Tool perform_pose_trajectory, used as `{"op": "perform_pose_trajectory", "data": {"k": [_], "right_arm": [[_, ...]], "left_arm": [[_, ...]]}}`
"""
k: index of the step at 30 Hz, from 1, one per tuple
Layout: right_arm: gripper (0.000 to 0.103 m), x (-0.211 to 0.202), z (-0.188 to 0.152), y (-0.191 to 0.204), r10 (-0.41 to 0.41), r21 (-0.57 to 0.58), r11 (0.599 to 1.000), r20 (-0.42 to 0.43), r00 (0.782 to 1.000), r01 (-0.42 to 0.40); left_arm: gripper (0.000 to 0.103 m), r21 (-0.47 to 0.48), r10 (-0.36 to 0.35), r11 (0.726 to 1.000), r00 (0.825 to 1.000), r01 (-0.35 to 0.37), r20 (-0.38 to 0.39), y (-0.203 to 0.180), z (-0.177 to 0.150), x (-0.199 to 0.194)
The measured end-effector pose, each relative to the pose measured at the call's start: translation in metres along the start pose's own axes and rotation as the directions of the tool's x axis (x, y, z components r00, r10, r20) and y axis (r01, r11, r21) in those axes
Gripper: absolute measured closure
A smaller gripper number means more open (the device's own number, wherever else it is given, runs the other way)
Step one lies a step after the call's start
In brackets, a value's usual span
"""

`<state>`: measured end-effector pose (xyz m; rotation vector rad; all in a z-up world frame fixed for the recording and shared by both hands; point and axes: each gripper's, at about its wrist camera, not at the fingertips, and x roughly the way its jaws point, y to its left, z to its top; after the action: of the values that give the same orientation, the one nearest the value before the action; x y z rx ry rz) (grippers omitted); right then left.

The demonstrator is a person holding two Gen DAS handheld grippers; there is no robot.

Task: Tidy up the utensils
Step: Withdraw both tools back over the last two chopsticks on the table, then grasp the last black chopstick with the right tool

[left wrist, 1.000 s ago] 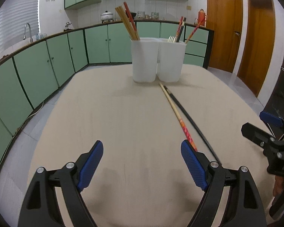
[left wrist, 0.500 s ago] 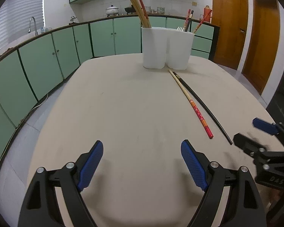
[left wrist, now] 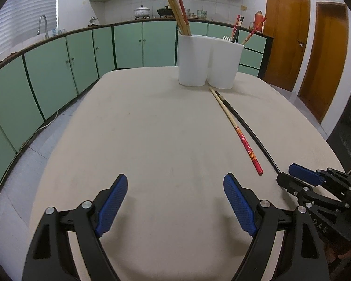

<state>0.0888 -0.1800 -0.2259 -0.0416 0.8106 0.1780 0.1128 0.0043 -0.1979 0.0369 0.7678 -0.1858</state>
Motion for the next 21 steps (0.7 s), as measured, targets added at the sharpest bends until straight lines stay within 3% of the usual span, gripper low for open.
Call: {"op": "perform_pose_trajectory", "data": {"k": [9, 21], "right_arm": [[0.098, 0.002, -0.001, 0.011, -0.011, -0.065, 0.998, 0.02, 1.0, 0.012], [0.1, -0.014, 0.005, -0.021, 0.006, 0.029, 1.0, 0.058, 0.998, -0.007]], "left_arm": [[0.02, 0.0, -0.014, 1.0, 1.0, 0.014, 0.009, -0.006, 0.006, 0.0], [0.021, 0.034, -0.066, 0.997, 0.998, 0.067, -0.012, -0.037, 0.008, 0.007]]}}
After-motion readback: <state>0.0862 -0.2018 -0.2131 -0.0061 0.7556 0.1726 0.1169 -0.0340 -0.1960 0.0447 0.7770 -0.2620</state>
